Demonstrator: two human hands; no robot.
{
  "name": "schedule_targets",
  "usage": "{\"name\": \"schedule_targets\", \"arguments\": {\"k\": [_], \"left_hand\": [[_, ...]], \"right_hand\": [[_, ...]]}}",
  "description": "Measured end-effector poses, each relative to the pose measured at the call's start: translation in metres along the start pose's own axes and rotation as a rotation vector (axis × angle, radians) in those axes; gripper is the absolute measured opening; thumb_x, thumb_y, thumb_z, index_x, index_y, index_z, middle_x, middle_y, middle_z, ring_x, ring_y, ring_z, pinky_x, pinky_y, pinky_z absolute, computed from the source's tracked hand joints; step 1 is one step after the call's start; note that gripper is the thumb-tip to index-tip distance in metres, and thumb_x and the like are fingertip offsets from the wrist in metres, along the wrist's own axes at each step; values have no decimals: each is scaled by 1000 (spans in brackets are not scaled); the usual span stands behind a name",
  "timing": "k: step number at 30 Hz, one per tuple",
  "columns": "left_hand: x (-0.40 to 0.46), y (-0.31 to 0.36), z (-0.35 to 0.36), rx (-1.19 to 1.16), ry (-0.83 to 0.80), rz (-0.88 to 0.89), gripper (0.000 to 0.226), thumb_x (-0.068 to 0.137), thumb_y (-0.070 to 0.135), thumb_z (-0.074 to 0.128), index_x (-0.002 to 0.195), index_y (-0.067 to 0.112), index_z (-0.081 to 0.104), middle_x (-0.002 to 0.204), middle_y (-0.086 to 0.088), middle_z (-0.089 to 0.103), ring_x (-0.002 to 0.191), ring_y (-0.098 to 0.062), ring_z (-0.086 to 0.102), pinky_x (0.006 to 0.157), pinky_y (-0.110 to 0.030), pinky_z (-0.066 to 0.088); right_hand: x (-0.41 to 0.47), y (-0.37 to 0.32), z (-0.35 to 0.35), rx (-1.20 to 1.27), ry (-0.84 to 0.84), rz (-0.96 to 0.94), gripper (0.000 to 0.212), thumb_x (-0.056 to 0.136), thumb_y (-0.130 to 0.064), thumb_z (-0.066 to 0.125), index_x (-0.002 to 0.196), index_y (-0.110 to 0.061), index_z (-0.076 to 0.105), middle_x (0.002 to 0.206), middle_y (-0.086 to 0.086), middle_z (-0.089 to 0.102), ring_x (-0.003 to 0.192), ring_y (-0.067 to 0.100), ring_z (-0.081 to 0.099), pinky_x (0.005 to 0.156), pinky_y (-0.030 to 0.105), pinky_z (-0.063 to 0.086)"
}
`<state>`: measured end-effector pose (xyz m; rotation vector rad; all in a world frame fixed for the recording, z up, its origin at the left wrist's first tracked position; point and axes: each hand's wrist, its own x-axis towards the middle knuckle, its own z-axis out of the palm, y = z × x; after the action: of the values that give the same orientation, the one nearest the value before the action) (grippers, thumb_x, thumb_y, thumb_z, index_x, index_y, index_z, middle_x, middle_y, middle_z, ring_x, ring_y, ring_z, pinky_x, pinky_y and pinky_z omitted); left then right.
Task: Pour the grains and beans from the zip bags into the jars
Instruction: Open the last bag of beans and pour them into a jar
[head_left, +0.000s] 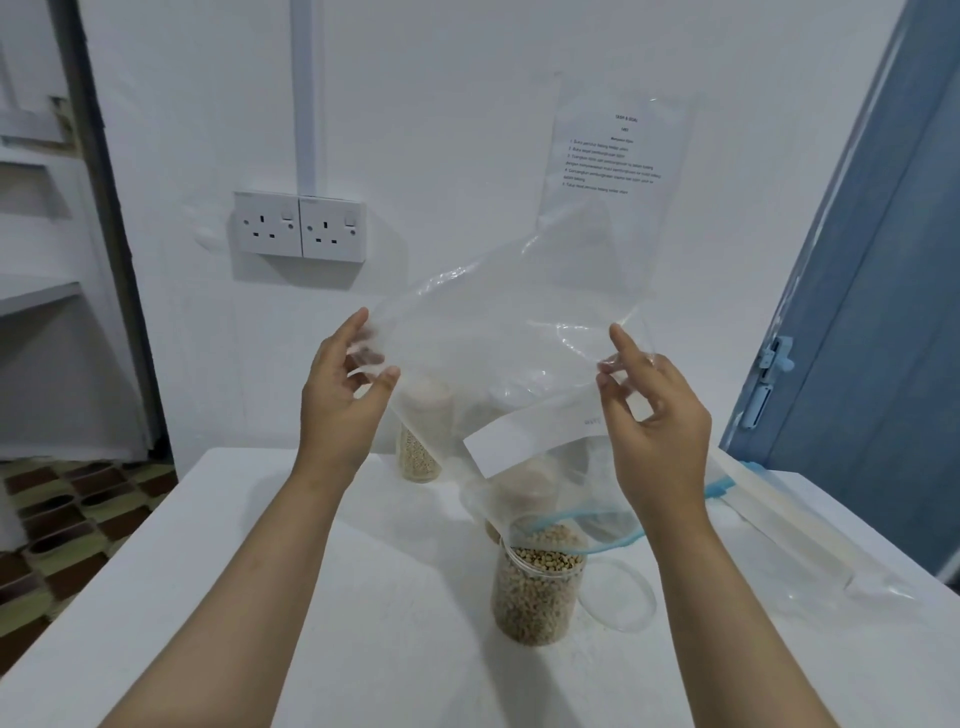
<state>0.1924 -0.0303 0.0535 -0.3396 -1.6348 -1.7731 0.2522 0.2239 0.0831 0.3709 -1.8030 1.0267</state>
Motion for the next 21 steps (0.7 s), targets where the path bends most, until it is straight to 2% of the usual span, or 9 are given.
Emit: {"name": "schedule_targets", "arguments": {"k": [2,6,11,17,19,21], "left_hand": [[-2,0,1,-38,-11,-14,66,89,-4,66,133,42,50,129,5,55,102,-7,60,95,-28,50],[-4,3,3,-75,-2,-31,64,91,-4,63,135,41,48,131,11,55,110,-6,60,94,-24,50],[-7,0,4,-72,9,-57,51,93,-1,62,136,26,53,136,2,58,118,-5,59,87,-12,49],[-6,0,6,-107,69,-45,35,93,-1,62,118,23,57,122,12,63,114,-12,63,85,-14,50],[-5,0,7,-79,74,-65,31,94,3,63,119,20,60,114,16,67,111,-8,64,84,-13,49],[-5,-1,6,-59,73,-79,33,94,4,63,124,17,61,117,6,68,106,-2,64,82,-10,48]], "right_hand": [[-1,0,1,15,9,18,45,95,-3,62,136,-19,58,96,-14,62,84,-2,57,80,5,42],[-2,0,-1,52,16,68,43,96,-6,62,137,-19,58,97,-8,63,84,-1,57,81,5,42],[-3,0,-3,72,11,106,43,96,-7,62,136,-21,59,97,-11,63,86,-1,58,82,4,42],[-2,1,-5,86,-4,126,41,96,-7,63,134,-21,62,96,-12,64,85,1,58,84,7,43],[-2,2,-6,104,6,140,41,95,-6,63,134,-20,62,96,-10,65,85,1,58,84,7,42],[-3,2,-6,108,1,144,40,95,-7,63,133,-21,63,96,-8,65,84,2,58,82,6,42]]}}
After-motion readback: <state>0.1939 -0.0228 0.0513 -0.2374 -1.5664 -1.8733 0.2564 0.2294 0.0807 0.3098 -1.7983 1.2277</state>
